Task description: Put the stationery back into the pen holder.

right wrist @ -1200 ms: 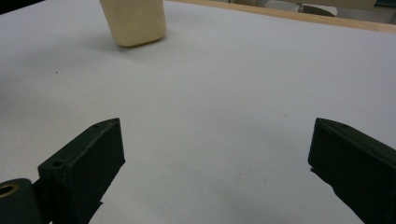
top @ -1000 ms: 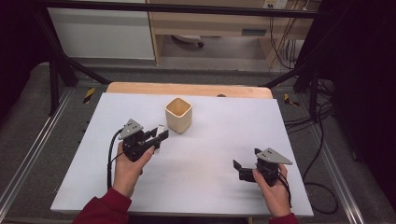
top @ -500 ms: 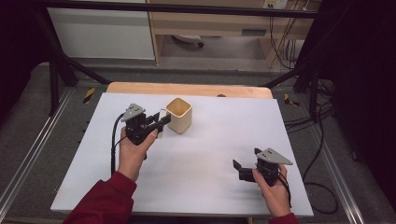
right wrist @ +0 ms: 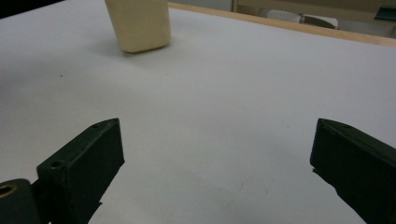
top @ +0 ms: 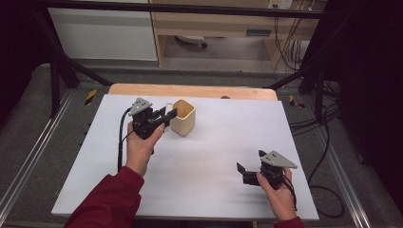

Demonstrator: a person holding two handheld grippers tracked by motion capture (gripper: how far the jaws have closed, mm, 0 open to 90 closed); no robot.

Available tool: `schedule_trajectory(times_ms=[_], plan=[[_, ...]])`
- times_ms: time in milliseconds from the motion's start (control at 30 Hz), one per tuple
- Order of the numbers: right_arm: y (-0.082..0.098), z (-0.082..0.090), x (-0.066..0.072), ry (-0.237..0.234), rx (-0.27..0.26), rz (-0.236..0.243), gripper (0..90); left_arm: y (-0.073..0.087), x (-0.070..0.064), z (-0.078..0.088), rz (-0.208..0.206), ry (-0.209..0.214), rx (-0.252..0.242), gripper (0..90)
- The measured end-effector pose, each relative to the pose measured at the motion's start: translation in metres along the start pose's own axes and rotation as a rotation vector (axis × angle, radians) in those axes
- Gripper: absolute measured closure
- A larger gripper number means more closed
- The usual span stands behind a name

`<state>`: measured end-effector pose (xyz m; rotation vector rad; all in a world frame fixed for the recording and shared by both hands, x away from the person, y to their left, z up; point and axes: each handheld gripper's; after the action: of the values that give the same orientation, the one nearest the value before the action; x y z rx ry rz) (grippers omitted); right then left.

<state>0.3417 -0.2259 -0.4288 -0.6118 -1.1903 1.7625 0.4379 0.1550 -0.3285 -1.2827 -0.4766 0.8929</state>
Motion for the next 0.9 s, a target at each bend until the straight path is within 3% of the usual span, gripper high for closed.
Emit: schedule_trajectory(times_ms=[167, 533, 900], plan=[[-0.002, 0.0, 0.003, -0.007, -0.031, 0.014, 2.9, -0.006, -0.002, -0.008, -0.016, 0.007, -0.008, 66.3], [-0.004, 0.001, 0.002, -0.015, -0.043, 0.026, 2.9, -0.022, -0.004, -0.022, -0.051, 0.003, -0.019, 66.3], [-0.004, 0.002, 0.004, -0.018, -0.055, 0.013, 2.8, -0.035, -0.016, -0.03, -0.114, -0.032, -0.052, 66.4]])
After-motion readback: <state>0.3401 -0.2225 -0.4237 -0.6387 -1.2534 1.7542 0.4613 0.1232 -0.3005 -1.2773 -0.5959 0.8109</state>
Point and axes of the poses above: each handheld gripper's, and its own axes: z roughly backward along the jaws, y roughly out of its underside, x roughly to its left, and after that the axes turned 3 degrees about -z, right-handed
